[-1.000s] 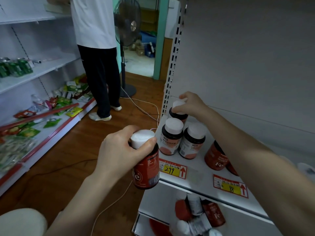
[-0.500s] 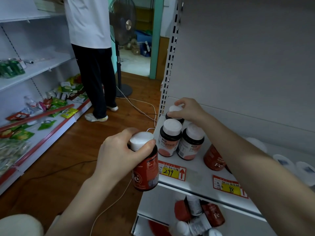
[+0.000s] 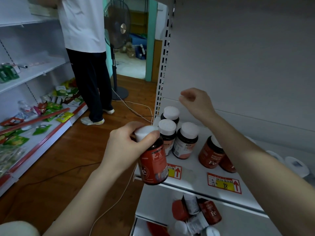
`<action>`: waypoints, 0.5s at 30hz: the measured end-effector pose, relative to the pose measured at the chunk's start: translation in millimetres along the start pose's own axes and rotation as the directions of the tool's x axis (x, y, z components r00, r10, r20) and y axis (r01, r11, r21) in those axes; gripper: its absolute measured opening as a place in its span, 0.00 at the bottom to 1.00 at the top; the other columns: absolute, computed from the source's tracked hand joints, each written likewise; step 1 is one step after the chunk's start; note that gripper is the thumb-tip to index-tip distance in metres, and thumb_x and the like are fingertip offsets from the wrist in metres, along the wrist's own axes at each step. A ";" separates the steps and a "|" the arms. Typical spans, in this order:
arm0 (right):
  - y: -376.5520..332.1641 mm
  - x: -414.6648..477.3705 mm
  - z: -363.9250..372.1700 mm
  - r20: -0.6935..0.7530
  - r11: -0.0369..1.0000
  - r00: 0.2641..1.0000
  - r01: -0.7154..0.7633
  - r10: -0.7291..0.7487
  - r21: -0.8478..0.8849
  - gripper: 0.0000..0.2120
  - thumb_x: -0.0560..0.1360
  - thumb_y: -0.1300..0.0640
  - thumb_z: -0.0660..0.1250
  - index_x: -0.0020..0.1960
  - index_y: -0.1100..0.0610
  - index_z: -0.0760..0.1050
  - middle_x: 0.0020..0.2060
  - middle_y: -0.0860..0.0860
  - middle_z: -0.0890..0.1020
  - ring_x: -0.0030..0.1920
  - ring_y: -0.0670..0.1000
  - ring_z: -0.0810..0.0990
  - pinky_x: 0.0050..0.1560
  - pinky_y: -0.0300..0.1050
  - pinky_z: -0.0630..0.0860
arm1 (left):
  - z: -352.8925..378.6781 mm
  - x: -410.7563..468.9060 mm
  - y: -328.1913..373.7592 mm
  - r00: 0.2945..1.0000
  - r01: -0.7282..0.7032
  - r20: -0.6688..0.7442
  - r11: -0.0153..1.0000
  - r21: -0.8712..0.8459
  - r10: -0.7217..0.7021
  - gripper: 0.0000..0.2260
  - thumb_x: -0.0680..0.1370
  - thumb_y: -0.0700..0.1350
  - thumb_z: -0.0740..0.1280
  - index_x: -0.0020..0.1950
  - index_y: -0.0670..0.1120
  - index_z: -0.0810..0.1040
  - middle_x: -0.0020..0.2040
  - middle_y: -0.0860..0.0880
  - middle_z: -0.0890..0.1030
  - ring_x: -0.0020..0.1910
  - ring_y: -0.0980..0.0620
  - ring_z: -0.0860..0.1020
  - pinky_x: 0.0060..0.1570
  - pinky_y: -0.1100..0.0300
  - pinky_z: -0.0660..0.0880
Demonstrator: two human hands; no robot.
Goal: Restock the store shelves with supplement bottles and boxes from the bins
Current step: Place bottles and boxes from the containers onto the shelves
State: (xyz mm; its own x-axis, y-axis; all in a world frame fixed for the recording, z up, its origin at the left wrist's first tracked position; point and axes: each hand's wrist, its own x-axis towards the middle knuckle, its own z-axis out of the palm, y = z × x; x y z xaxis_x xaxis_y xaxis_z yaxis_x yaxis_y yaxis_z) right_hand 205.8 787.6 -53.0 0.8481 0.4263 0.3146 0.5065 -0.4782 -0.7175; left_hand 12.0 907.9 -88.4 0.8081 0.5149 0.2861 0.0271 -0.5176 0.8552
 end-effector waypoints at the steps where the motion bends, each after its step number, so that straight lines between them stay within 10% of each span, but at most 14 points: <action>1: -2.1 -6.4 -7.4 -0.051 0.999 0.998 0.031 -0.029 0.033 0.11 0.76 0.59 0.65 0.57 0.60 0.77 0.54 0.53 0.80 0.53 0.48 0.77 0.52 0.33 0.71 | 2.2 2.8 2.7 1.000 0.002 0.012 0.999 -0.041 -0.001 0.24 0.60 0.68 0.63 0.47 0.54 0.78 0.42 0.62 0.78 0.43 0.68 0.76 0.35 0.75 0.71; 9: -7.8 -96.5 -52.0 0.061 0.925 0.998 -0.016 -0.008 0.379 0.02 0.73 0.55 0.67 0.44 0.49 0.77 0.42 0.49 0.82 0.46 0.48 0.81 0.49 0.43 0.77 | 24.0 21.7 38.2 0.990 0.094 0.136 0.909 -0.407 -0.042 0.15 0.65 0.59 0.70 0.44 0.52 0.79 0.43 0.54 0.80 0.41 0.59 0.79 0.38 0.66 0.74; 15: 4.4 -146.0 -67.5 0.262 0.928 0.961 -0.174 0.087 0.329 0.23 0.64 0.42 0.73 0.56 0.42 0.70 0.51 0.44 0.80 0.50 0.38 0.80 0.52 0.40 0.77 | 55.7 27.5 61.4 0.979 0.160 0.194 0.835 -0.526 -0.065 0.10 0.71 0.57 0.69 0.42 0.51 0.80 0.41 0.51 0.82 0.42 0.53 0.80 0.43 0.58 0.75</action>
State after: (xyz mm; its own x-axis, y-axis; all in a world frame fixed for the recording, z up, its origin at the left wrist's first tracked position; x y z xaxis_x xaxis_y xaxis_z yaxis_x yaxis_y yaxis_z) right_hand 94.7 671.5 -60.2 0.8184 0.5694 0.0773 0.2719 -0.2652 -0.9251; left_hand 68.7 852.2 -52.1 0.9034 0.4053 0.1403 -0.1576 0.0093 0.9875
